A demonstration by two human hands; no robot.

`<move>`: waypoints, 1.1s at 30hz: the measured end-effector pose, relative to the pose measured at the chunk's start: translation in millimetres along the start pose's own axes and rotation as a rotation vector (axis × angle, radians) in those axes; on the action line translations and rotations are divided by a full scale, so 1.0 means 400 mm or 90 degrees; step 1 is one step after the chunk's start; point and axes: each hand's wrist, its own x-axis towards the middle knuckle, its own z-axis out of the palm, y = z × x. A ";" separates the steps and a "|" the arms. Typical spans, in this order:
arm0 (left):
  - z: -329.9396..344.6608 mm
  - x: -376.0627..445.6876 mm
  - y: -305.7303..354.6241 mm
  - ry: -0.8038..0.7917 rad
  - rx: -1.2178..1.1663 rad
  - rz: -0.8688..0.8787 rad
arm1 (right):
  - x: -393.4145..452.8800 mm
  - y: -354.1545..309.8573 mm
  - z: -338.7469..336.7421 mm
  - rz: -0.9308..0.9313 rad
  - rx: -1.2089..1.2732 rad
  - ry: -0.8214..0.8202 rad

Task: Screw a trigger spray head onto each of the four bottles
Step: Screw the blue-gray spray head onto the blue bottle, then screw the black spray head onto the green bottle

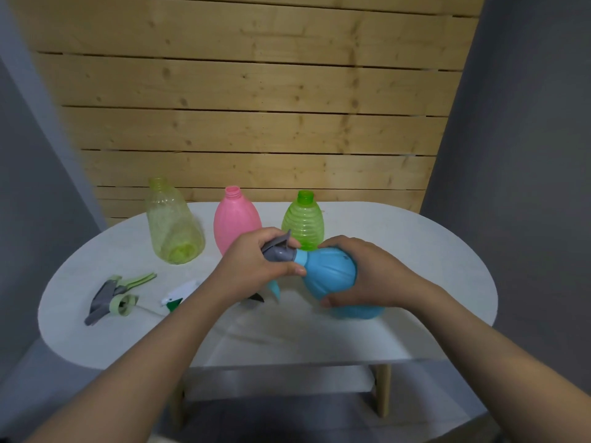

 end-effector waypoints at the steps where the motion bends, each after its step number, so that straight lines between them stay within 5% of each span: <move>1: 0.003 0.005 0.002 0.002 -0.002 0.006 | 0.001 0.008 -0.005 0.003 0.026 0.001; 11: 0.057 0.068 -0.018 0.105 -0.101 -0.079 | 0.039 0.172 -0.053 0.167 0.435 0.192; 18: 0.093 0.096 -0.052 0.154 -0.049 -0.102 | 0.095 0.227 -0.016 0.211 0.482 0.237; 33: 0.123 0.129 -0.086 0.207 0.069 -0.052 | 0.124 0.255 -0.006 0.216 0.421 0.162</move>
